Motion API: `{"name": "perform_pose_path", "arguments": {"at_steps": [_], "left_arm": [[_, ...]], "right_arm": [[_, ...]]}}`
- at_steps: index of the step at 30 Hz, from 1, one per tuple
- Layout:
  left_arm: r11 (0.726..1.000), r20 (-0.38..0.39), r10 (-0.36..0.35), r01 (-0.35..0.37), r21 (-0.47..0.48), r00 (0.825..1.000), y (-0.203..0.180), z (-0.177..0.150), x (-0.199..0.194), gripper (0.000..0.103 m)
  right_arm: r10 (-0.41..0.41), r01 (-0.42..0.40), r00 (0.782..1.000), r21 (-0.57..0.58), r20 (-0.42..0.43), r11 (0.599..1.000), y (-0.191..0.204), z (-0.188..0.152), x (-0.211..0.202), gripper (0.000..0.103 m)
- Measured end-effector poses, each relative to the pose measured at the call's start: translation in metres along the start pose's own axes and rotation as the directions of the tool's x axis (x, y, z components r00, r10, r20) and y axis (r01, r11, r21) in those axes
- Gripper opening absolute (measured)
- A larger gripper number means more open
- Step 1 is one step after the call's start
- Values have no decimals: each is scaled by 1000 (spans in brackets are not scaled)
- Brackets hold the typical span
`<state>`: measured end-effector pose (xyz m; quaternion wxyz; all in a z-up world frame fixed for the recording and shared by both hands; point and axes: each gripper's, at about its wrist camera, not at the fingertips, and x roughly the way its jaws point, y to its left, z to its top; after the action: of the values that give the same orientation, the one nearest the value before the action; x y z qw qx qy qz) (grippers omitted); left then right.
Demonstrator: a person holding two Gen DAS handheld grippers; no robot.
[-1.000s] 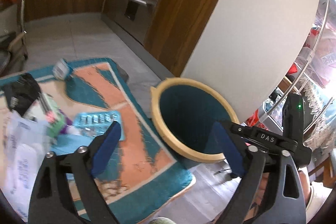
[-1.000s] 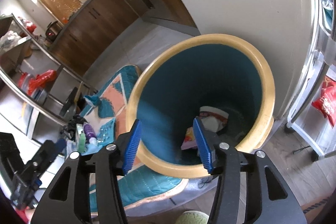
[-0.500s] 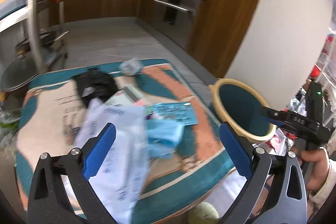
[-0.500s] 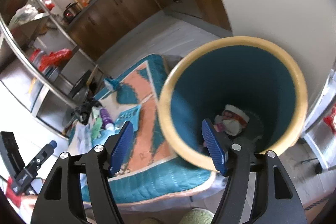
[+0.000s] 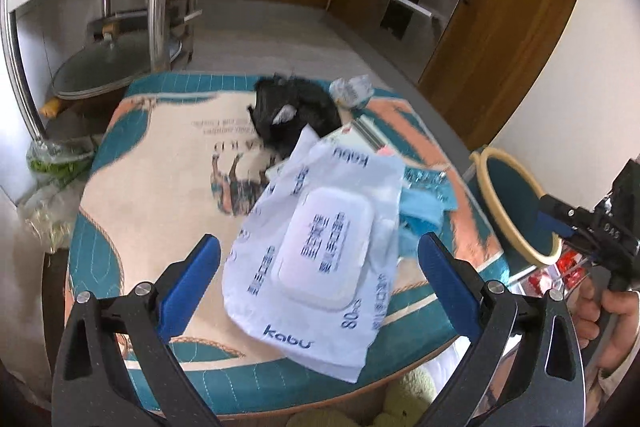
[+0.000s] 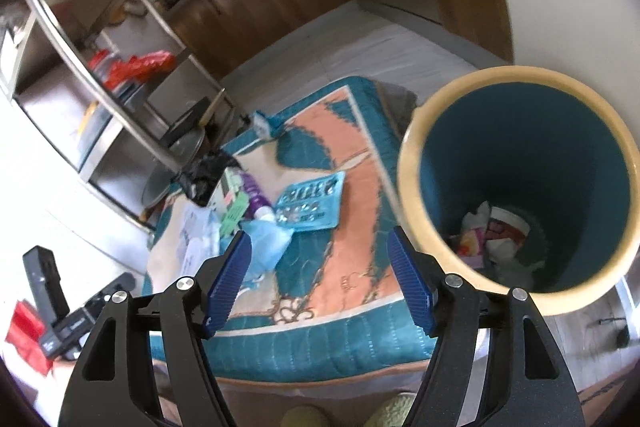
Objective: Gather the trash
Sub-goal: 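Return both tools to the table and grasp the Kabu wipe pack with the left tool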
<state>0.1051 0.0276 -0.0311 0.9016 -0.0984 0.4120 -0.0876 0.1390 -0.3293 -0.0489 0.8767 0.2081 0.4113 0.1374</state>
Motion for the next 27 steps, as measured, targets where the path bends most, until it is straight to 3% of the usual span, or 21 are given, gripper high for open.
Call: {"name": "perform_pose_path", "arguments": {"at_steps": [7, 10, 13, 14, 16, 17, 23, 24, 27], "left_arm": [[992, -79, -23, 33, 124, 997, -30, -11, 18, 97], [967, -117, 37, -6, 255, 992, -55, -23, 31, 97], [925, -127, 142, -86, 371, 982, -69, -36, 45, 95], [912, -132, 174, -109, 396, 976, -70, -40, 50, 92], [901, -161, 219, -136, 413, 962, -67, -44, 61, 69], [901, -161, 233, -151, 406, 959, -64, -44, 62, 65], [919, -102, 198, -149, 366, 975, -58, -37, 41, 25], [919, -81, 191, -149, 365, 978, -58, -36, 34, 9], [925, -29, 178, -157, 346, 984, -57, -34, 19, 6]], "right_arm": [[-10, 9, 999, -21, -31, 1000, 4, -7, 8, 72], [-11, 11, 999, -14, -39, 1000, 2, -8, 10, 72], [-14, 13, 998, -24, -53, 1000, 4, -10, 14, 72], [-13, 12, 998, -28, -59, 1000, 5, -10, 15, 72], [-12, 10, 998, -37, -69, 999, 7, -12, 18, 72], [-11, 8, 997, -40, -74, 999, 8, -13, 19, 72], [4, -9, 994, -47, -105, 999, 13, -17, 28, 72], [6, -12, 994, -47, -111, 999, 13, -18, 29, 72], [15, -21, 992, -50, -126, 999, 15, -20, 31, 72]]}}
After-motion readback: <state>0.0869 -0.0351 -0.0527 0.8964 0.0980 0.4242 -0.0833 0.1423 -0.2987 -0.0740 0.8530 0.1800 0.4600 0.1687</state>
